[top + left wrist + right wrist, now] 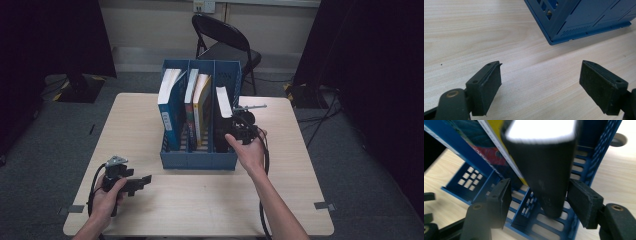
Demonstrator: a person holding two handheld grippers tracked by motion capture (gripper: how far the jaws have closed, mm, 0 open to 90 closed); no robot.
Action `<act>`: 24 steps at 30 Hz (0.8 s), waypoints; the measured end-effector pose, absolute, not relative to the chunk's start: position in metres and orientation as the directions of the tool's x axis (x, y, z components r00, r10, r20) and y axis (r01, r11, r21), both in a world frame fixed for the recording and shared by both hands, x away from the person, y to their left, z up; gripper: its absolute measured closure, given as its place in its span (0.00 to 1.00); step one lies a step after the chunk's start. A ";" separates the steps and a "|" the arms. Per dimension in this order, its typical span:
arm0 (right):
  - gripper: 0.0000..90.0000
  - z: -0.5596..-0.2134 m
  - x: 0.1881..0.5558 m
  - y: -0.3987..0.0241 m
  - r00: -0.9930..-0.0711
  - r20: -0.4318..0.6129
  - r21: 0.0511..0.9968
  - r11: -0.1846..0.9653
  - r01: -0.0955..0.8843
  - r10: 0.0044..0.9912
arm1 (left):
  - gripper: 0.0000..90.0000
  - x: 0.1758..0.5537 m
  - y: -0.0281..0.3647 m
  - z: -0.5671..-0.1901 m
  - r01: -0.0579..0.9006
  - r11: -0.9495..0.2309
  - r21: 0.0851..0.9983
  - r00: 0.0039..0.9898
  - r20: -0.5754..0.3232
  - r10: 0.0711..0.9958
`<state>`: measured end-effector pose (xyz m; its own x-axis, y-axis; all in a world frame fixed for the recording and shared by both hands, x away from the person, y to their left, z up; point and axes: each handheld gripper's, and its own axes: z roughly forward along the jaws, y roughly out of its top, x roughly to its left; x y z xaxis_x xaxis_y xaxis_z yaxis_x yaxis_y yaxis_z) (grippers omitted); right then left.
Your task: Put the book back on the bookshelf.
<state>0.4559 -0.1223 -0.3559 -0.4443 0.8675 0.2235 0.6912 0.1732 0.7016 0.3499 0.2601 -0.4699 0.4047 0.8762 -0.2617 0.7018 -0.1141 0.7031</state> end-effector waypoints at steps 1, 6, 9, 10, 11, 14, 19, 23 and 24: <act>0.42 -0.360 0.455 -0.124 -0.451 0.225 0.706 0.174 0.686 0.864 | 0.19 0.350 0.260 -0.470 0.702 -0.115 0.703 0.405 -0.261 0.876; 0.55 -0.379 0.448 -0.126 -0.458 0.180 0.740 0.186 0.646 0.871 | 0.19 0.350 0.261 -0.470 0.704 -0.113 0.701 0.404 -0.265 0.876; 0.57 -0.389 0.449 -0.128 -0.452 0.191 0.749 0.169 0.641 0.871 | 0.20 0.350 0.260 -0.470 0.703 -0.111 0.702 0.404 -0.266 0.875; 0.57 -0.390 0.449 -0.128 -0.448 0.191 0.754 0.161 0.637 0.874 | 0.20 0.350 0.260 -0.470 0.704 -0.110 0.702 0.403 -0.267 0.875; 0.56 -0.392 0.450 -0.128 -0.445 0.200 0.756 0.151 0.637 0.873 | 0.20 0.350 0.260 -0.470 0.704 -0.112 0.701 0.403 -0.265 0.876; 0.54 -0.395 0.454 -0.126 -0.434 0.215 0.757 0.131 0.640 0.875 | 0.20 0.350 0.260 -0.470 0.704 -0.107 0.702 0.401 -0.268 0.876; 0.54 -0.395 0.456 -0.118 -0.436 0.210 0.760 0.134 0.635 0.875 | 0.20 0.351 0.261 -0.469 0.707 -0.104 0.700 0.403 -0.277 0.872; 0.54 -0.395 0.460 -0.112 -0.439 0.195 0.766 0.144 0.626 0.877 | 0.20 0.350 0.261 -0.469 0.708 -0.104 0.699 0.401 -0.277 0.873; 0.54 -0.395 0.462 -0.112 -0.442 0.194 0.767 0.145 0.626 0.876 | 0.20 0.351 0.260 -0.469 0.708 -0.104 0.698 0.403 -0.278 0.872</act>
<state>0.4619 -0.1115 -0.3951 -0.4416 0.8759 0.1943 0.6255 0.1454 0.7666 0.3505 0.2605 -0.4691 0.4030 0.8718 -0.2785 0.7081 -0.1043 0.6984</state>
